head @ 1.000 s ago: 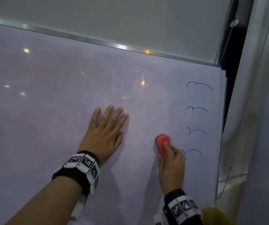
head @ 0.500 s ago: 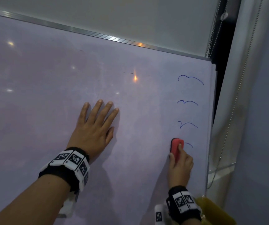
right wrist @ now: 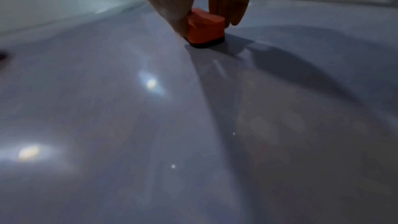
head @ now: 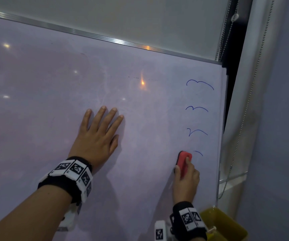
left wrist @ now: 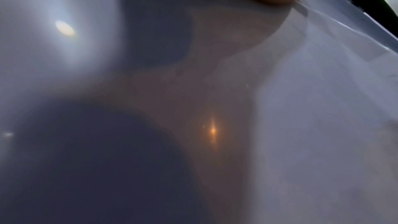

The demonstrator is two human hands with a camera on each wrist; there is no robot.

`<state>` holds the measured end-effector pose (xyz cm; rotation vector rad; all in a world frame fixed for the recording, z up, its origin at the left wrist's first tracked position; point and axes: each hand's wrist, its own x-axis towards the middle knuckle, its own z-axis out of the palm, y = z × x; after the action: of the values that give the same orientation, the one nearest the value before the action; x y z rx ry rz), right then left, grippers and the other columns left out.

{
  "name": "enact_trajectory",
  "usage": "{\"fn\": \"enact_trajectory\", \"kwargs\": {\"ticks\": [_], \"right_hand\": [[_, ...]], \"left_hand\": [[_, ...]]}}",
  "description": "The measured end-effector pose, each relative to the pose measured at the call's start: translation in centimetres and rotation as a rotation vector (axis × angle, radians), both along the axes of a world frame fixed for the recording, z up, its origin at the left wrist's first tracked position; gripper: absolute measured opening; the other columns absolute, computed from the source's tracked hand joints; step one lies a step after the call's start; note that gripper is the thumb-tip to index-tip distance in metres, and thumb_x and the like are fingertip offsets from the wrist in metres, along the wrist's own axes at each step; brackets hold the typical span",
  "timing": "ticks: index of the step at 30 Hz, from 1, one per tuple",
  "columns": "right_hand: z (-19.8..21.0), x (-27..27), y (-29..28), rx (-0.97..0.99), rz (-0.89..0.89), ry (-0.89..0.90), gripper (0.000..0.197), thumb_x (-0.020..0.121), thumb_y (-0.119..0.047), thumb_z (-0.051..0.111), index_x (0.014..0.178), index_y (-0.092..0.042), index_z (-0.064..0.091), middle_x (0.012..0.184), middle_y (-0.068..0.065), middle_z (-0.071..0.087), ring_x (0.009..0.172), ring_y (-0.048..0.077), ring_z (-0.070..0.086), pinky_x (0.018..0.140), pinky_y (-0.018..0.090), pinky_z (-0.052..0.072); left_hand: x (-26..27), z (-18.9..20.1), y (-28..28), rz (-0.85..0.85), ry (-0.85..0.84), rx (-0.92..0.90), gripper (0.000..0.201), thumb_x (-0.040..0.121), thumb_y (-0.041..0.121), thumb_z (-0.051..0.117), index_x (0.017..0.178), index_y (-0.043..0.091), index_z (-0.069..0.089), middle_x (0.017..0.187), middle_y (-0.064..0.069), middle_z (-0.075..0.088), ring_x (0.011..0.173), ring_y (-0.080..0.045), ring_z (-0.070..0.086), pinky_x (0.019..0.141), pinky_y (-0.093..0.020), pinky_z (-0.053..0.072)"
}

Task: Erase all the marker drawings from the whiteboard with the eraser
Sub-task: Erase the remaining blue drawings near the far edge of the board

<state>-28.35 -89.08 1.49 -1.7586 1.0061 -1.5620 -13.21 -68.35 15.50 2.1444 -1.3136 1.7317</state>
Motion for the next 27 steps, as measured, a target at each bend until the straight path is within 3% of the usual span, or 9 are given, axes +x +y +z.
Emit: {"fn": "enact_trajectory", "kwargs": {"ticks": [2,4,7,9,11,18,21,24,27], "right_hand": [[-0.3,-0.3,-0.2,-0.093,0.014,0.016,0.043,0.089,-0.023,0.060,0.130,-0.012,0.052,0.122,0.015,0.047,0.113,0.031,0.042,0.092,0.043,0.040],[0.0,-0.6,-2.3,-0.106,0.000,-0.032,0.037,0.088,-0.016,0.062,0.123,-0.006,0.057,0.121,0.017,0.050,0.112,0.033,0.044,0.095,0.045,0.040],[0.7,-1.0,-7.0,0.018,-0.101,-0.205,0.033,0.087,-0.016,0.063,0.115,0.001,0.060,0.110,0.027,0.054,0.103,0.040,0.052,0.092,0.045,0.041],[1.4,-1.3,-9.3,0.124,-0.146,-0.284,0.033,0.087,-0.019,0.061,0.112,0.002,0.061,0.105,0.028,0.056,0.099,0.042,0.054,0.087,0.042,0.043],[1.6,-1.2,-9.9,0.183,-0.151,-0.308,0.031,0.087,-0.015,0.062,0.113,0.000,0.061,0.106,0.027,0.057,0.099,0.041,0.055,0.087,0.042,0.043],[0.0,-0.5,-6.1,-0.112,0.016,-0.210,0.040,0.084,-0.001,0.065,0.123,0.002,0.058,0.116,0.018,0.054,0.107,0.027,0.049,0.099,0.040,0.039],[-0.2,-1.7,-9.9,0.013,-0.076,-0.224,0.039,0.086,-0.003,0.061,0.124,0.002,0.056,0.113,0.027,0.058,0.105,0.039,0.055,0.096,0.045,0.042],[2.2,-2.6,-13.2,0.177,-0.111,-0.299,0.039,0.092,-0.011,0.054,0.130,-0.001,0.052,0.118,0.027,0.059,0.107,0.040,0.056,0.093,0.041,0.041],[6.6,-2.2,-14.1,0.133,-0.094,-0.249,0.043,0.092,-0.015,0.053,0.133,-0.003,0.049,0.117,0.029,0.058,0.106,0.041,0.056,0.092,0.040,0.041]], "left_hand": [[0.0,0.0,0.0,-0.002,0.000,-0.009,0.053,0.091,0.034,0.028,0.140,0.014,0.033,0.146,-0.009,0.027,0.144,-0.020,-0.008,0.114,-0.047,-0.001],[0.1,-0.1,0.0,-0.008,0.001,-0.018,0.053,0.091,0.034,0.029,0.140,0.014,0.034,0.146,-0.009,0.027,0.142,-0.017,-0.013,0.115,-0.046,-0.002],[0.1,-0.1,0.0,-0.012,-0.022,-0.020,0.053,0.091,0.034,0.029,0.140,0.013,0.035,0.145,-0.009,0.027,0.145,-0.024,0.001,0.115,-0.046,-0.002],[0.1,-0.1,-0.1,-0.019,-0.038,-0.026,0.053,0.090,0.033,0.030,0.139,0.012,0.037,0.144,-0.009,0.028,0.138,-0.031,0.019,0.114,-0.046,-0.001],[0.1,-0.1,-0.1,-0.027,-0.056,-0.040,0.053,0.090,0.033,0.031,0.138,0.012,0.038,0.144,-0.010,0.029,0.133,-0.033,0.025,0.114,-0.047,0.000],[0.1,-0.1,-0.1,-0.018,-0.081,-0.051,0.052,0.091,0.032,0.032,0.138,0.011,0.039,0.144,-0.011,0.029,0.132,-0.034,0.025,0.114,-0.047,0.001],[0.0,-0.1,-0.1,-0.007,-0.061,-0.037,0.052,0.091,0.033,0.032,0.138,0.012,0.037,0.144,-0.010,0.029,0.137,-0.032,0.019,0.114,-0.046,-0.001],[0.1,-0.1,-0.1,-0.002,-0.058,-0.042,0.053,0.091,0.033,0.031,0.139,0.013,0.035,0.144,-0.010,0.028,0.145,-0.022,-0.002,0.115,-0.046,-0.002],[0.1,-0.3,-0.2,-0.004,-0.050,-0.058,0.053,0.090,0.032,0.031,0.139,0.012,0.035,0.144,-0.010,0.028,0.141,-0.029,0.012,0.115,-0.045,-0.002]]}}
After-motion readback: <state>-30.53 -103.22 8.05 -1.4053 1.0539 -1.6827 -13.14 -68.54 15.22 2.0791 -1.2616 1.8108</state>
